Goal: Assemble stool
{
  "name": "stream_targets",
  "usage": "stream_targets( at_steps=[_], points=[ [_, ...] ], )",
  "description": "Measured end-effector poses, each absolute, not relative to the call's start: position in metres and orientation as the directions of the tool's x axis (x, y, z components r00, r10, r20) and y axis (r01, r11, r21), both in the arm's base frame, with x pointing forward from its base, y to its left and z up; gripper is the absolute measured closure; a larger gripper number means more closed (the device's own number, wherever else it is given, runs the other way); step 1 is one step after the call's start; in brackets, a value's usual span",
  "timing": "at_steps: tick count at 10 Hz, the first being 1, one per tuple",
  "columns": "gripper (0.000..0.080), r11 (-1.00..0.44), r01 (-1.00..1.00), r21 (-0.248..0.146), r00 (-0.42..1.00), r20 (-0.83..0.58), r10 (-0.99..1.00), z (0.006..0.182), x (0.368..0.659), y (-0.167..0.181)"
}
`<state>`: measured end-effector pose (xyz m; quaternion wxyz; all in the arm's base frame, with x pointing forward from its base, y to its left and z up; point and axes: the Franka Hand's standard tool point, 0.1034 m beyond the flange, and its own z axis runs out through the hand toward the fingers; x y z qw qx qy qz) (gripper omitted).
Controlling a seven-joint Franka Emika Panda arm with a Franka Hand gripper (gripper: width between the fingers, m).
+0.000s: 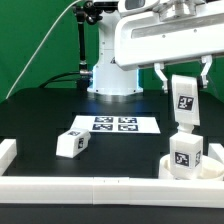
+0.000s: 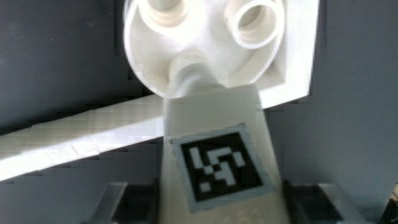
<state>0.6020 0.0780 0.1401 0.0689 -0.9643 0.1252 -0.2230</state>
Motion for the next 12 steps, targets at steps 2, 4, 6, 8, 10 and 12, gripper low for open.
stream_targets(
  at_steps=[2,4,6,8,10,12],
  points=[
    [0.0474,-0.959,-0.189,-0.209,0.869,0.419,-0.263,0.134,0.613,0.101],
    [0.0474,-0.96,-0.183,-0.214,0.862,0.434,-0.261,0.129,0.617,0.106],
    [0.0474,-0.961,-0.18,-0.212,0.863,0.434,-0.258,0.129,0.617,0.106],
    [0.0474,-0.961,-0.181,-0.208,0.854,0.451,-0.258,0.121,0.615,0.104],
    [0.0474,-0.962,-0.177,-0.206,0.854,0.454,-0.255,0.111,0.612,0.107],
    [0.0474,-0.963,-0.177,-0.201,0.859,0.447,-0.251,0.105,0.61,0.106]
  ],
)
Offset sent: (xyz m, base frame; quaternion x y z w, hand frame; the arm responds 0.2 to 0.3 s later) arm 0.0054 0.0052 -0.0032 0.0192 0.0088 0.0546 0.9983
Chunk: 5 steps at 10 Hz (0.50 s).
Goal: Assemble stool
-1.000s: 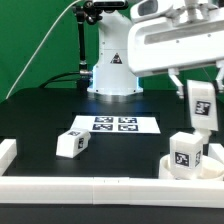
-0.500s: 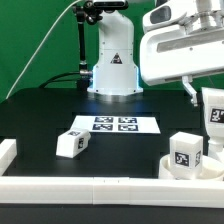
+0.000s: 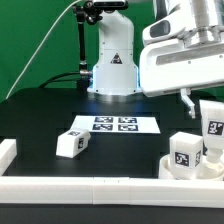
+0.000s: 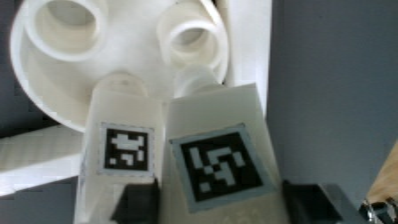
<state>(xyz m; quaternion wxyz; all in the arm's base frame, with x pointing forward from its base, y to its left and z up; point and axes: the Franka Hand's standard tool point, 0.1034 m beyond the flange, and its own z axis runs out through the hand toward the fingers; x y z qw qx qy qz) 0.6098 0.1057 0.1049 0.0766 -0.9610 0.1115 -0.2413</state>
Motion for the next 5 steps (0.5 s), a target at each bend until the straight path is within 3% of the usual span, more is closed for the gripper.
stream_targets(
  at_steps=[5],
  points=[
    [0.0472,-0.965,-0.172,-0.197,0.864,0.44,-0.244,0.0996,0.6059,0.1095]
  ],
)
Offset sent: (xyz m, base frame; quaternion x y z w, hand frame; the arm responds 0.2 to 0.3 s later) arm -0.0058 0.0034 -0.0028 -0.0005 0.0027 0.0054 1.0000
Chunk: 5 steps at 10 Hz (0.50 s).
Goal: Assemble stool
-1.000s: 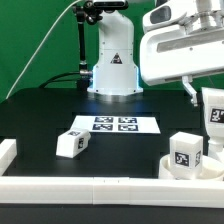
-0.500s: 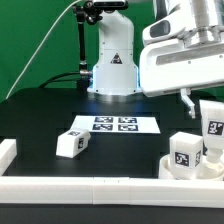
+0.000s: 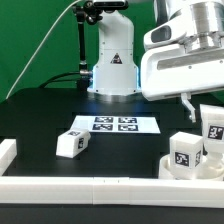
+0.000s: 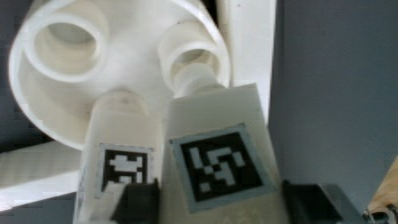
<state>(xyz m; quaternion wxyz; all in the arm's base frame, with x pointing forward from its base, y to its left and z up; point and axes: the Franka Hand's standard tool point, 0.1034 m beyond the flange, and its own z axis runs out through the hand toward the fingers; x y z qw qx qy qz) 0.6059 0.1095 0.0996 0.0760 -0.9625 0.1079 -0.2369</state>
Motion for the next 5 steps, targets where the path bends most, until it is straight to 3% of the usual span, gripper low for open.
stream_targets(
  at_steps=[5],
  points=[
    [0.0472,-0.966,-0.17,-0.192,0.87,0.431,-0.239,0.0918,0.6026,0.1102]
  ],
)
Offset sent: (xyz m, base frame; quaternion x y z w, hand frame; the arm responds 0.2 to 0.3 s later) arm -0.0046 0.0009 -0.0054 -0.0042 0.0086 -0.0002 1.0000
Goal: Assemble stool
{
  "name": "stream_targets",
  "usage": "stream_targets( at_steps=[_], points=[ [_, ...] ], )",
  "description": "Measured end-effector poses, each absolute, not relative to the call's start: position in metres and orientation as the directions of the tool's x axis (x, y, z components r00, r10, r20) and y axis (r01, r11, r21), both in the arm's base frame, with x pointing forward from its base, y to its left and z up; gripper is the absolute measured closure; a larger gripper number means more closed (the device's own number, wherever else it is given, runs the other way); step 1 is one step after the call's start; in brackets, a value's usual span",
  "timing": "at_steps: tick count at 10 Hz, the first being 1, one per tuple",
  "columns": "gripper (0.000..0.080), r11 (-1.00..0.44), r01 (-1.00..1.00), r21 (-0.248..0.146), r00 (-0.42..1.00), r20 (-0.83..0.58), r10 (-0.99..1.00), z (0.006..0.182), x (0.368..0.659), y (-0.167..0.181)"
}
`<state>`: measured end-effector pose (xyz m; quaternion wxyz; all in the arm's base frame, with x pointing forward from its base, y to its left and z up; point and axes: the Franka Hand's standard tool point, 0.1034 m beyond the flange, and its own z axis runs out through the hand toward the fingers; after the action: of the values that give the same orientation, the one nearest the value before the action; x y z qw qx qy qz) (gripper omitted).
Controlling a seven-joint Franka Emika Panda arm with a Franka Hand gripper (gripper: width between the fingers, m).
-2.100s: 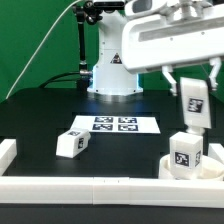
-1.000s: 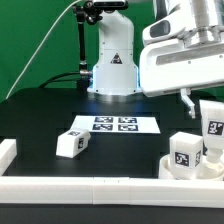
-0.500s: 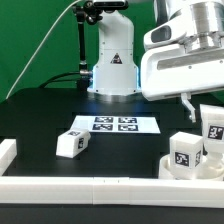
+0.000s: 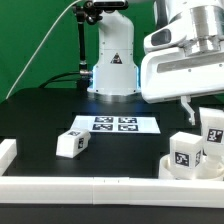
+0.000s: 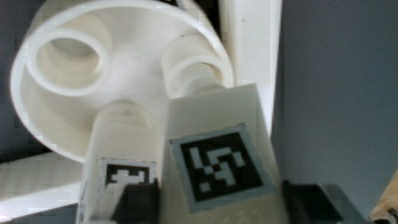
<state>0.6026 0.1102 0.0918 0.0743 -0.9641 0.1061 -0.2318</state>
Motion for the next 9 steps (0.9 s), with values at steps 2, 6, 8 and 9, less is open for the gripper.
stream_targets(
  at_steps=[2,6,8,9],
  points=[
    [0.0472,-0.967,-0.172,-0.19,0.873,0.425,-0.238,0.0864,0.6005,0.11],
    [0.0472,-0.967,-0.172,-0.187,0.874,0.425,-0.238,0.0804,0.5989,0.1098],
    [0.0472,-0.968,-0.168,-0.188,0.861,0.451,-0.237,0.0799,0.6011,0.1103],
    [0.0472,-0.968,-0.168,-0.187,0.861,0.451,-0.237,0.0799,0.6011,0.1102]
  ],
)
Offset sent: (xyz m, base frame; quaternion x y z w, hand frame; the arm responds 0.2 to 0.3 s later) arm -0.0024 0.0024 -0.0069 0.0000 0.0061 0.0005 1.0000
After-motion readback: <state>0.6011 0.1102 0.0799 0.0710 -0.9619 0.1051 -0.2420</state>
